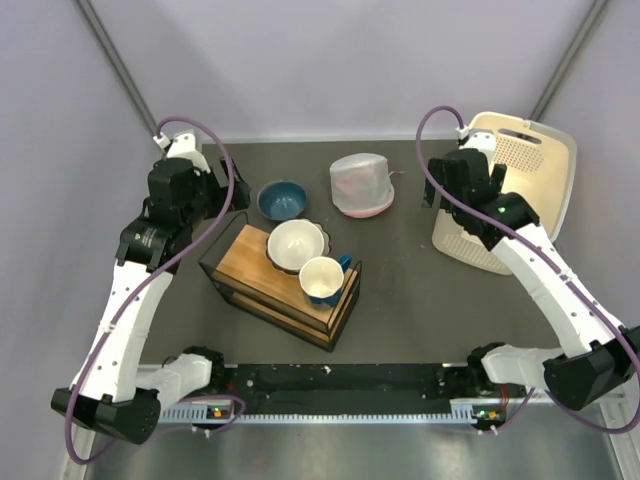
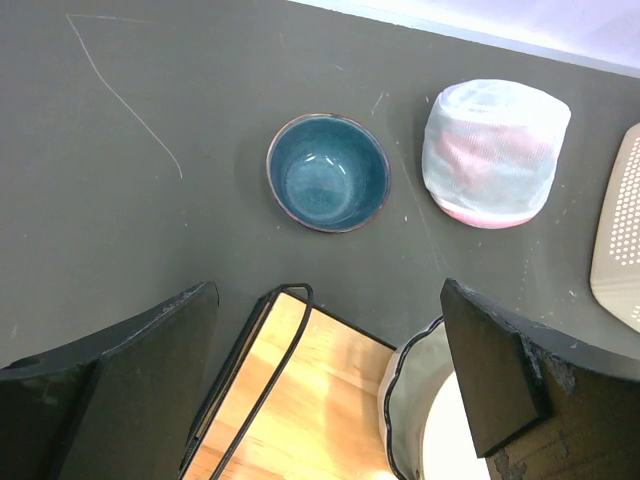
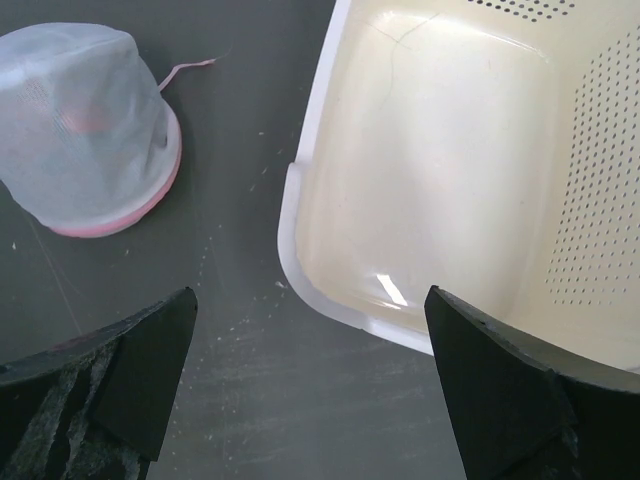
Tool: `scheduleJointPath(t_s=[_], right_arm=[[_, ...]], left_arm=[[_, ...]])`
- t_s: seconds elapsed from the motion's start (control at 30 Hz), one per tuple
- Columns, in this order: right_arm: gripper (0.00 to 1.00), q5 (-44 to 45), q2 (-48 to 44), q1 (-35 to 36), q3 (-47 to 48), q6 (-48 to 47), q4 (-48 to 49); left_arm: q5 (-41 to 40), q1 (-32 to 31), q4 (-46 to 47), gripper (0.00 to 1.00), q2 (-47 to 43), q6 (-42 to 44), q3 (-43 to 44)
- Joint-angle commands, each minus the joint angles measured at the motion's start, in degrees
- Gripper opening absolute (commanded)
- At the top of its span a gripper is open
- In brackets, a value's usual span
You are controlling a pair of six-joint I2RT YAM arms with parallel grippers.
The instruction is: Unzip the laundry bag and remove the bra
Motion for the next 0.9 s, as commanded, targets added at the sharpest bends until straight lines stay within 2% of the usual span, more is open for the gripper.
scheduleJointPath(t_s=[0.0, 0.3, 0.4, 0.5, 0.53, 0.6, 0.77, 0.87], right_arm=[[0.99, -0.34, -0.71, 0.98, 2.33, 0.46, 0.57], [0.99, -2.01, -2.91, 0.90, 1.01, -0.15, 2.68], [0.99, -6.04, -3.00, 0.98, 1.09, -1.47, 5.92], [0.99, -15.26, -2.21, 1.07, 1.53, -2.52, 11.11], [0.99, -19.29, -0.99, 1.33, 2.14, -2.61, 11.99], [0.99, -21.43, 0.50, 2.56, 2.85, -2.61, 14.19], [0.99, -21.88, 9.80, 5.90, 7.50, -4.72, 15.60], [0.99, -22.58, 15.17, 6.26, 10.49, -5.68, 15.86]], left_arm=[[-1.16, -0.20, 2.85, 0.99, -1.27, 0.98, 0.48], [-4.67, -0.20, 2.94, 0.99, -1.36, 0.80, 0.75], [-5.20, -0.20, 3.20, 0.99, -1.19, 1.06, 1.36], [-4.15, -0.20, 4.26, 0.99, -0.13, 1.15, 1.80], [-3.37, -0.20, 5.39, 0.99, 0.13, 1.15, 1.89], [-0.64, -0.20, 6.36, 0.99, 1.27, 1.85, 2.68], [5.07, -0.20, 6.81, 0.99, 6.80, 2.56, 7.85], [12.89, -0.63, 6.37, 0.99, 9.79, 4.57, 10.75]])
